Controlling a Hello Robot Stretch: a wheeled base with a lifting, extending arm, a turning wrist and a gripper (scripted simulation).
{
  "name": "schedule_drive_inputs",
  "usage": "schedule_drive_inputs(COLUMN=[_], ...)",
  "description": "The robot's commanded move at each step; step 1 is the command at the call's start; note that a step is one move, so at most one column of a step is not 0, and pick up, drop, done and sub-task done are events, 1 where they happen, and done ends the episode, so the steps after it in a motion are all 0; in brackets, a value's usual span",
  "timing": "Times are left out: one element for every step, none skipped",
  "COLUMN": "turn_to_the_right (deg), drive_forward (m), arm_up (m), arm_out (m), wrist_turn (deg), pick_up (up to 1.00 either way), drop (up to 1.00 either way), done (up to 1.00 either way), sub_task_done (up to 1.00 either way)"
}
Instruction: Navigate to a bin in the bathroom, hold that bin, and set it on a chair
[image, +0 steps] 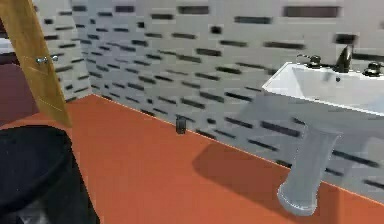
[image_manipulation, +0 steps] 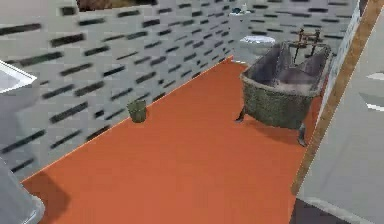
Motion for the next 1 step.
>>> schedule_drive_inputs(turn_to_the_right=[0.0], drive_forward=[1.0], arm_up=[0.0], arm_out=[0.0], wrist_turn=[0.0], pick_up=[0.0], drop=[0.0], done=[0.0], sub_task_done=[0.0])
